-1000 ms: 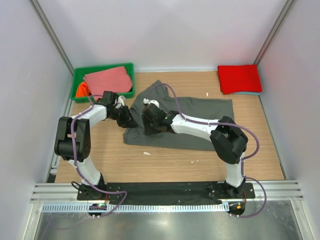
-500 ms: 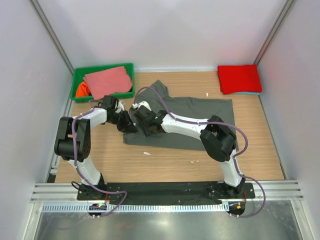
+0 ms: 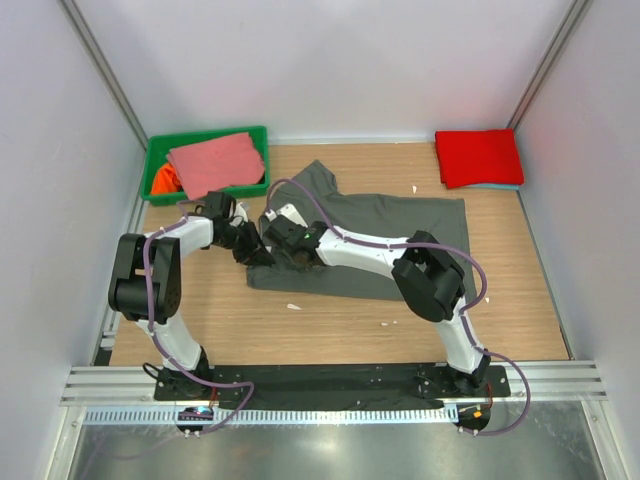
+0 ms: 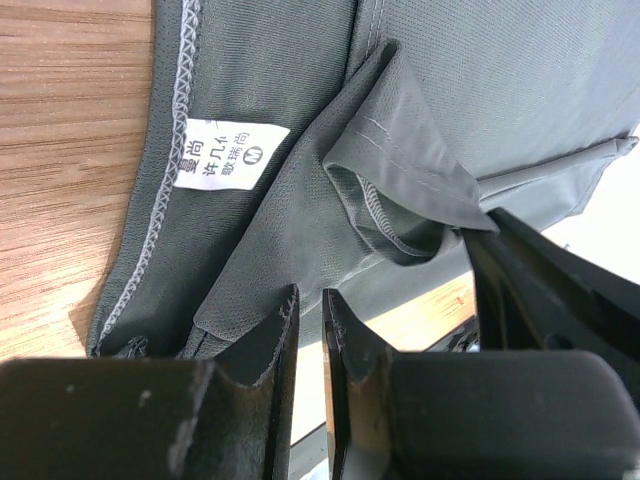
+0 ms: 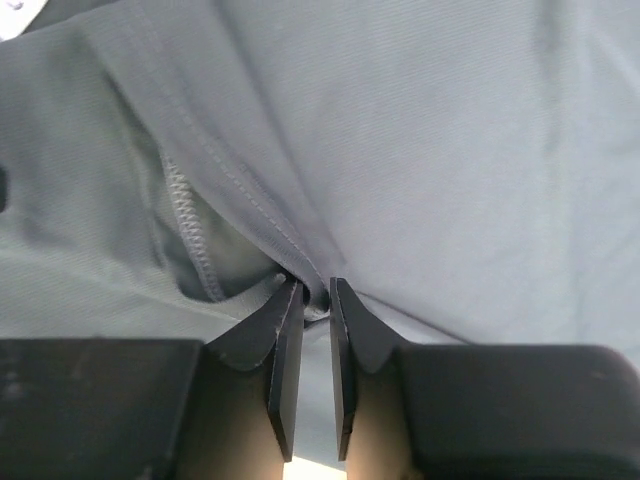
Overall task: Fold and stack the t-shirts
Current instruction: Fold the tshirt
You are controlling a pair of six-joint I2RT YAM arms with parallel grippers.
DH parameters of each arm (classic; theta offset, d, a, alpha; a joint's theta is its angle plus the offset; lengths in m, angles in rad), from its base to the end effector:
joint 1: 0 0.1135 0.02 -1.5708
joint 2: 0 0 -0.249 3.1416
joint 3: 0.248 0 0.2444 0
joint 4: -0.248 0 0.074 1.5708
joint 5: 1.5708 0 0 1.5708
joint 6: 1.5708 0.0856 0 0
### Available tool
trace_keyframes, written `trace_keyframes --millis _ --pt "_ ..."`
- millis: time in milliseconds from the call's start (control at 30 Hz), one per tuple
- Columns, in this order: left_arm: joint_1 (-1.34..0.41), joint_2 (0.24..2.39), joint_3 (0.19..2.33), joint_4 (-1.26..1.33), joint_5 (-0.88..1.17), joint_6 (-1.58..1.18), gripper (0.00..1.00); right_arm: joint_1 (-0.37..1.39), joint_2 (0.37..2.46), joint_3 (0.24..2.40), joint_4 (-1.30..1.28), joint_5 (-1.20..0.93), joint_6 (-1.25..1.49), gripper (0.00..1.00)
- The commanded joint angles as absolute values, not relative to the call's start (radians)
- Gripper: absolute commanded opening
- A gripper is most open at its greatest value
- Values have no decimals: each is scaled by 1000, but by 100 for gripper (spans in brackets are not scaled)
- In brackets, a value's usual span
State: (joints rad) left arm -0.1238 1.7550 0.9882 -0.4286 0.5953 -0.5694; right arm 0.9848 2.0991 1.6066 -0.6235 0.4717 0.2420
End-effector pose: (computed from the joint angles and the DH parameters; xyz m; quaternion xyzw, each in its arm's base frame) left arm 0.3225 -0.0885 0.1023 -0.1542 0.9281 -0.3316 0.0699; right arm 0.2805 0.3523 0.1344 -0.2947 0.9018 -0.0600 0.3103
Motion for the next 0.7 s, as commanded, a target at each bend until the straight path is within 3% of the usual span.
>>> trace_keyframes --millis 0,667 --pt "-117 1718 999 -400 617 -578 15 988 2079 1644 -626 575 230 22" --pt "-117 1733 1031 -426 632 -578 15 830 2034 1545 -574 509 256 30"
